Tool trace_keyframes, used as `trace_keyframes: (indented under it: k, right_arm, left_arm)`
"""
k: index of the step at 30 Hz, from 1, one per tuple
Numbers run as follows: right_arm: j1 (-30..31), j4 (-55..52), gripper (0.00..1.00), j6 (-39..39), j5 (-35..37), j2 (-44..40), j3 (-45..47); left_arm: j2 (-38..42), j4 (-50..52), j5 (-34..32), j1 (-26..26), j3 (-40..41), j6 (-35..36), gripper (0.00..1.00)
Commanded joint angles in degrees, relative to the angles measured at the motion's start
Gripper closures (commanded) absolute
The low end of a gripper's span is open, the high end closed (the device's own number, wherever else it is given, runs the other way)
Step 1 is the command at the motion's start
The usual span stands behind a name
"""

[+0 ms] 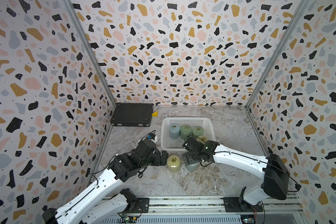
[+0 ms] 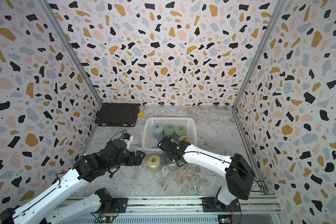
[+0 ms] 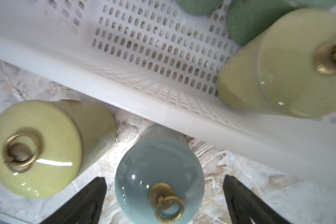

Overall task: Take the tea canister out of the basket
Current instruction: Place the tea canister at the center of the board, then pick up the tea canister from the basket.

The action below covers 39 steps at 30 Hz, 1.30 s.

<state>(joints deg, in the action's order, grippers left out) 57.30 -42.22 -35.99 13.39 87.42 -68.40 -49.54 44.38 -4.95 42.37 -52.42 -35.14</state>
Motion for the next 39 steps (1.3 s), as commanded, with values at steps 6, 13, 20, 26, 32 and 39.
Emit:
trace_keyframes:
  k: [6,13,20,26,32,39]
  right_arm:
    - [-0.64,-10.88,0.01,4.2,9.07,-4.11,-8.11]
    - [-4.94,-9.91,0.01,10.4,10.51,-2.11,-10.6]
    - [-11.16,-9.91,0.01,11.07,7.63,1.85,-12.95]
    - [-16.93,-9.89,0.01,10.06,2.03,7.22,-14.51]
    - [-20.65,-9.23,0.01,10.94,-0.48,11.75,-16.62]
    - [-22.67,-8.19,0.01,10.5,-6.29,16.37,-17.42]
  left_arm:
    - [-3.26,-5.06,1.08,-0.36,-3.12,-0.82,0.01]
    - [-9.18,-9.39,8.2,-0.4,-4.37,-1.31,0.0]
    - [-12.57,-10.69,10.05,-0.36,-5.67,-0.84,0.0]
    - [-13.47,-10.64,9.06,-0.32,-6.81,0.83,0.0]
    - [-14.13,-10.45,7.9,-0.38,-7.17,2.14,0.0]
    - [-15.32,-9.67,6.91,-0.4,-8.29,3.93,0.0]
